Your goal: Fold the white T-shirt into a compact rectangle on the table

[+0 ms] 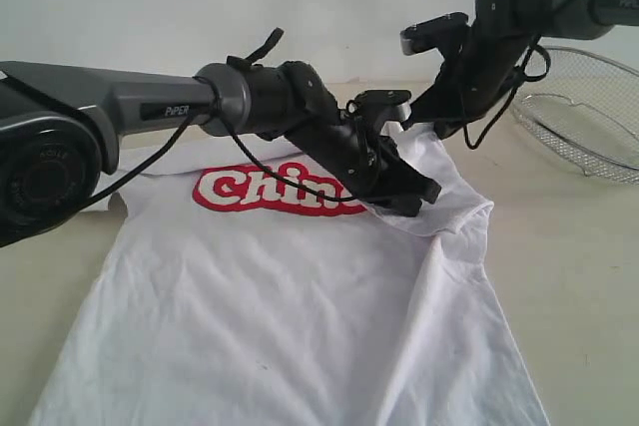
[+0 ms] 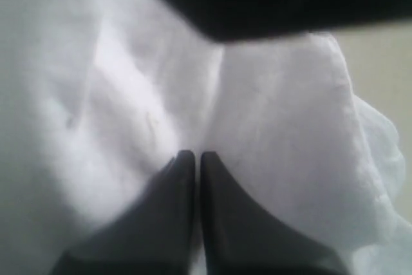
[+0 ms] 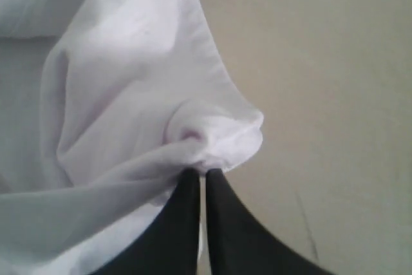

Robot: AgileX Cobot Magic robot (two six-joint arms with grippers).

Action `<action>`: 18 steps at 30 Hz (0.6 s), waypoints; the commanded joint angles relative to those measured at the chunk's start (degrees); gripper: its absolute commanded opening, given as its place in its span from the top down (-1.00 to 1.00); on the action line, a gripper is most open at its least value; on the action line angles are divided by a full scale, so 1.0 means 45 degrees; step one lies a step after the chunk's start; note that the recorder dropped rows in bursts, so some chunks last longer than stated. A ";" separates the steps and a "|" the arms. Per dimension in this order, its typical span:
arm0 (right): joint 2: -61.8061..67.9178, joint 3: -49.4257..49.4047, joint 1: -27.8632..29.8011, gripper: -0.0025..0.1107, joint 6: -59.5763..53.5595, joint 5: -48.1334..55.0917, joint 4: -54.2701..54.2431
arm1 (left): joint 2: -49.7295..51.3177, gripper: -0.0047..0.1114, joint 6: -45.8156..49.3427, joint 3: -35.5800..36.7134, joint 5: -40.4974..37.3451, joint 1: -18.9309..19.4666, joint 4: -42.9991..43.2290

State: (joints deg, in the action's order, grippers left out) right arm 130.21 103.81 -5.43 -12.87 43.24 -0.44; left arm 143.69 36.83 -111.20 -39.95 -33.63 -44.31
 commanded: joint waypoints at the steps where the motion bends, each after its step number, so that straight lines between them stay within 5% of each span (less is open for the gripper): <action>1: 0.0278 0.0099 0.0064 0.96 0.0328 -0.1881 -0.0077 | 0.0171 0.84 -0.0198 0.0037 -0.0730 -0.0042 0.0488; 8: 0.0540 0.1436 0.0064 0.96 0.1171 -0.2635 -0.0075 | 0.0171 0.84 -0.0343 0.0037 -0.0889 -0.0042 0.0516; 18: 0.0556 0.3093 0.0589 0.96 0.0234 0.4115 0.1752 | 0.0171 0.84 -0.0343 0.0037 -0.1023 0.0009 0.0518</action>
State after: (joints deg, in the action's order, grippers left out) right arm 132.93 117.28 -4.20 -8.89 53.46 7.17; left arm 143.69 35.82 -111.45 -41.88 -33.63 -44.23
